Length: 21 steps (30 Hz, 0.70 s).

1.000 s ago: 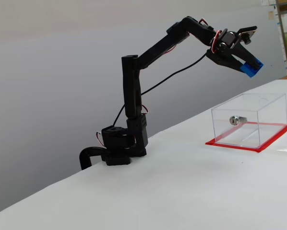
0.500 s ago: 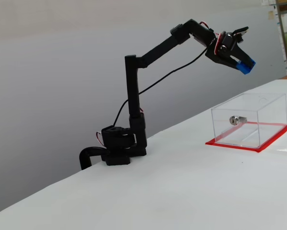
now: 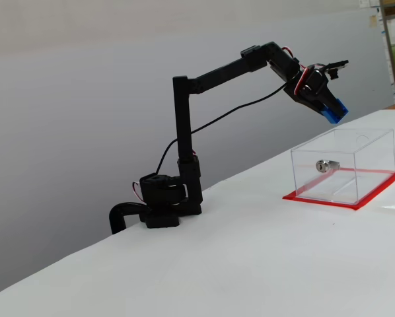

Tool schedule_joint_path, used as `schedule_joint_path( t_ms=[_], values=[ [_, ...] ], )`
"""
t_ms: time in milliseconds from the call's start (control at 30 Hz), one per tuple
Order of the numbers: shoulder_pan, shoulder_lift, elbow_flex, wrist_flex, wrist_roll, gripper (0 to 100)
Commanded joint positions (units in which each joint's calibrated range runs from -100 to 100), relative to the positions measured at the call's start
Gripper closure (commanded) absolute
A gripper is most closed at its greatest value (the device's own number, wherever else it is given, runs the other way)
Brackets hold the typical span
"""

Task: Pick the blue lego brick and place it into the transparent box

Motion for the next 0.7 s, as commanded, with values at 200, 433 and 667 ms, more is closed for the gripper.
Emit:
schedule_joint_path(
  t_ms=[200,433,667],
  values=[
    [0.35,-2.78,-0.26,-0.91,-0.63,87],
    [0.43,-2.78,-0.35,-0.91,-0.16,75],
    [0.43,-2.78,-0.35,-0.91,-0.16,75]
  ],
)
